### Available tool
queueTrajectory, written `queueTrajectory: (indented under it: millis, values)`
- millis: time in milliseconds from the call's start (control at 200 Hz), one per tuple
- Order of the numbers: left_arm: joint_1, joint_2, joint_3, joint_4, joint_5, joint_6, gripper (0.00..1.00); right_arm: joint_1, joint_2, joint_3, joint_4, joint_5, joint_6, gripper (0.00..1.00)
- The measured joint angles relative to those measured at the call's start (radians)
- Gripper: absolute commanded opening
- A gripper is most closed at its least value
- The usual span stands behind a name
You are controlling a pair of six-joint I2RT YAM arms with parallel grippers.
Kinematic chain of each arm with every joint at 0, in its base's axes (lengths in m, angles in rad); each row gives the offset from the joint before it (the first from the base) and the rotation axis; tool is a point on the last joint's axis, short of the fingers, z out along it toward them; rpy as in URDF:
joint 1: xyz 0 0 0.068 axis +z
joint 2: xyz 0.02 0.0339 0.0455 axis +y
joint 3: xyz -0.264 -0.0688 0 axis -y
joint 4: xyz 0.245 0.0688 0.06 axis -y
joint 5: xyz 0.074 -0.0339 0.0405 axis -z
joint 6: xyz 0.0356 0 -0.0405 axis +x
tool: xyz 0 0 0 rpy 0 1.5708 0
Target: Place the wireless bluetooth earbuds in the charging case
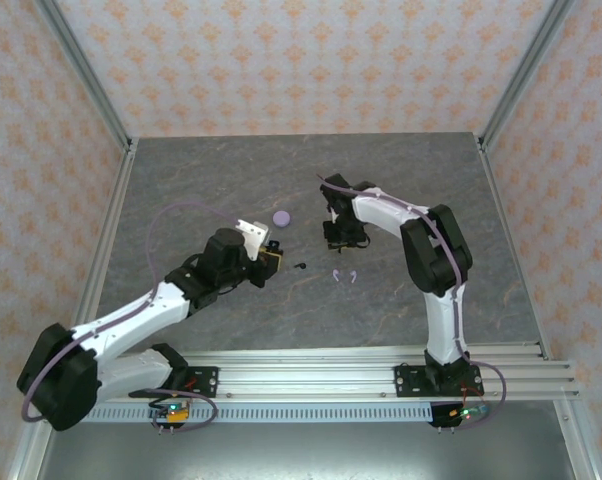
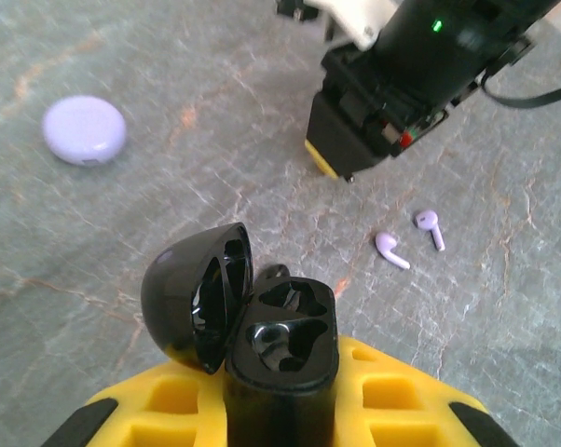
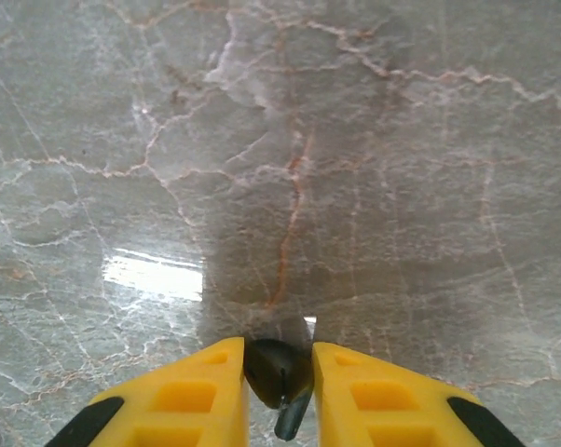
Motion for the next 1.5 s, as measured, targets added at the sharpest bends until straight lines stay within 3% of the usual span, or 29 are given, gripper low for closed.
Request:
queueTrajectory:
  millis: [300,701,1056,1497]
  values:
    - [0.000,0.272,0.076,0.164,0.098,-0.048,0.16,-0.072,-0.135,-0.189,0.154,-0.074,0.035,0.22]
    - [0.000,0.454,0.091,0.466,0.186,-0.093,0.17,-0.075,-0.454,-0.362,0.334,-0.190,0.079,0.22]
    - [-0.005,0.522,0.094,0.711,0.262,-0.128,0.17,-0.065,-0.657,-0.415,0.423,-0.243,0.089,0.22]
    - [-0.037,0.543,0.150,0.784,0.334,-0.138,0.17,0.005,-0.729,-0.415,0.437,-0.211,0.065,0.22]
